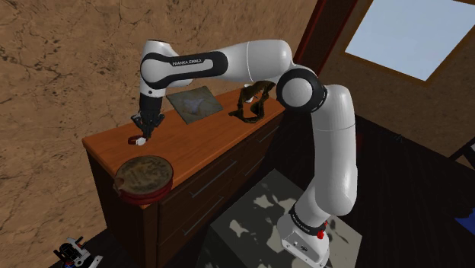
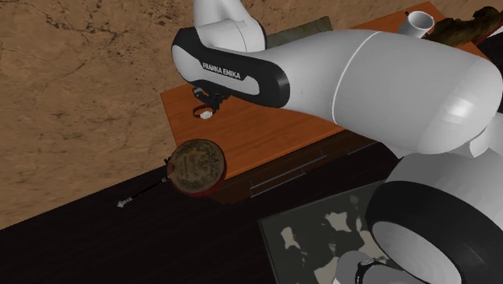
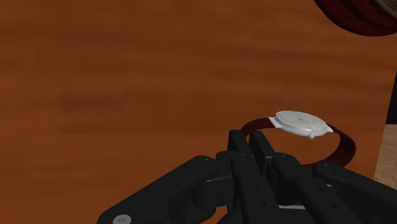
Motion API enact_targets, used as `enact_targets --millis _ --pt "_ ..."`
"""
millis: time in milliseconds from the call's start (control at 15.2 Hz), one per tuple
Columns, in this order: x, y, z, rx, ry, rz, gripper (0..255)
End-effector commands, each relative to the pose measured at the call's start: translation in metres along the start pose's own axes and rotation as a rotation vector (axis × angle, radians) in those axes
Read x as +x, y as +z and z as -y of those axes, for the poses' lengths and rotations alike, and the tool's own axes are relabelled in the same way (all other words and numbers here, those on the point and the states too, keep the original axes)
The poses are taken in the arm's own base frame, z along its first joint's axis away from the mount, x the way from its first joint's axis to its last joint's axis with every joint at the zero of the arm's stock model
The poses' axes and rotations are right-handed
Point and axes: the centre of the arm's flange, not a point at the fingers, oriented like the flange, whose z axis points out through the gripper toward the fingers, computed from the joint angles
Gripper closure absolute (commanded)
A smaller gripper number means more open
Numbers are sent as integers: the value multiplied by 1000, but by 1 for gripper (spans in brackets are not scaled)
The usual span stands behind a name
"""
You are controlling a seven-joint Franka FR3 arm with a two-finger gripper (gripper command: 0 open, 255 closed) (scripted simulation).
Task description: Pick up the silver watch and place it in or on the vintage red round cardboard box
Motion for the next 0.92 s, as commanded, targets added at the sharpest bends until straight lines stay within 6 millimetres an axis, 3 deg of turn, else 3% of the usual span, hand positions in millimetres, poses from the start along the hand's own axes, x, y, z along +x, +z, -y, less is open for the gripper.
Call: enact_targets --millis 0,858 --pt "-1 -10 2 0 0 0 255" --pt "-9 -76 17 0 0 0 255"
